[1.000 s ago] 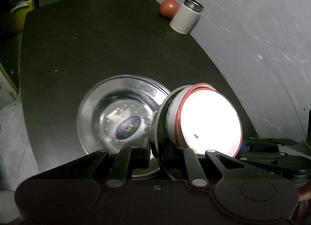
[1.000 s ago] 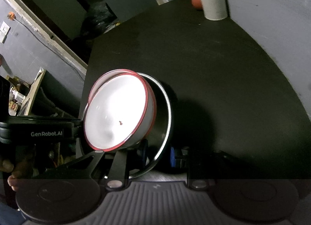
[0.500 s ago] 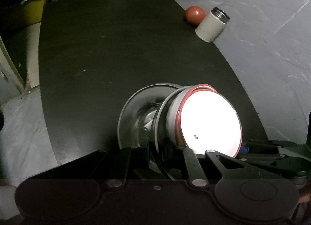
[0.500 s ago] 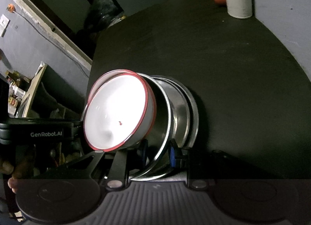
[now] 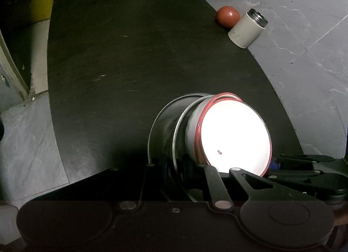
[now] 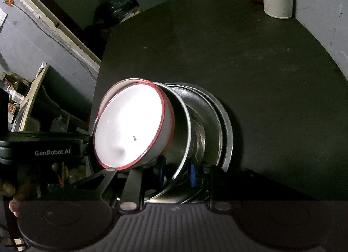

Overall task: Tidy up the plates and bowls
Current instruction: 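Lower the bowl stack onto the steel plates with both grippers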

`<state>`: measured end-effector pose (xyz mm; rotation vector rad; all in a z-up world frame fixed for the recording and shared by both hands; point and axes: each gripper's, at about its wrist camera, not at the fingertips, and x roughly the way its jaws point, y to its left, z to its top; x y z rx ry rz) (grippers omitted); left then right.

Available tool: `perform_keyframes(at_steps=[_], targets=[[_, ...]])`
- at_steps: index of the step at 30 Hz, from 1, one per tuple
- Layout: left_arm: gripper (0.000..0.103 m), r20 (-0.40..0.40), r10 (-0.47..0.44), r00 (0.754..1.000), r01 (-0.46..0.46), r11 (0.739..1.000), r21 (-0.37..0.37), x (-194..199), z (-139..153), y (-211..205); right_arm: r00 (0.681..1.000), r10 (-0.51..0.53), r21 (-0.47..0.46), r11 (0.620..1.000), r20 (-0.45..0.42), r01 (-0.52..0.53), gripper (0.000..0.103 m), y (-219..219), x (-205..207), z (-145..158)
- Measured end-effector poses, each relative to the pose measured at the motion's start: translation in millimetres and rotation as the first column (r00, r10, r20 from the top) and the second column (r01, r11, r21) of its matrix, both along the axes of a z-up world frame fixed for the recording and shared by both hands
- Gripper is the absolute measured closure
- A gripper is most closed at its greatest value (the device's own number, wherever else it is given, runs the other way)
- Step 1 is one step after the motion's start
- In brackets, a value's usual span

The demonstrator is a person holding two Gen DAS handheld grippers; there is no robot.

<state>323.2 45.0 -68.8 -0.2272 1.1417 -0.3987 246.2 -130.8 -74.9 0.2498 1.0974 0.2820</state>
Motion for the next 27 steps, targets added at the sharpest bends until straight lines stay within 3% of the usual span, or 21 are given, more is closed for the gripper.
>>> perform_keyframes(at_steps=[27], targets=[[0.09, -0.002, 0.021, 1.0, -0.021, 1.0, -0.002, -3.8, 0.7, 5.2, 1.0, -0.006, -0.007, 1.0, -0.006, 0.006, 0.078, 2.1, 1.9, 0.3]])
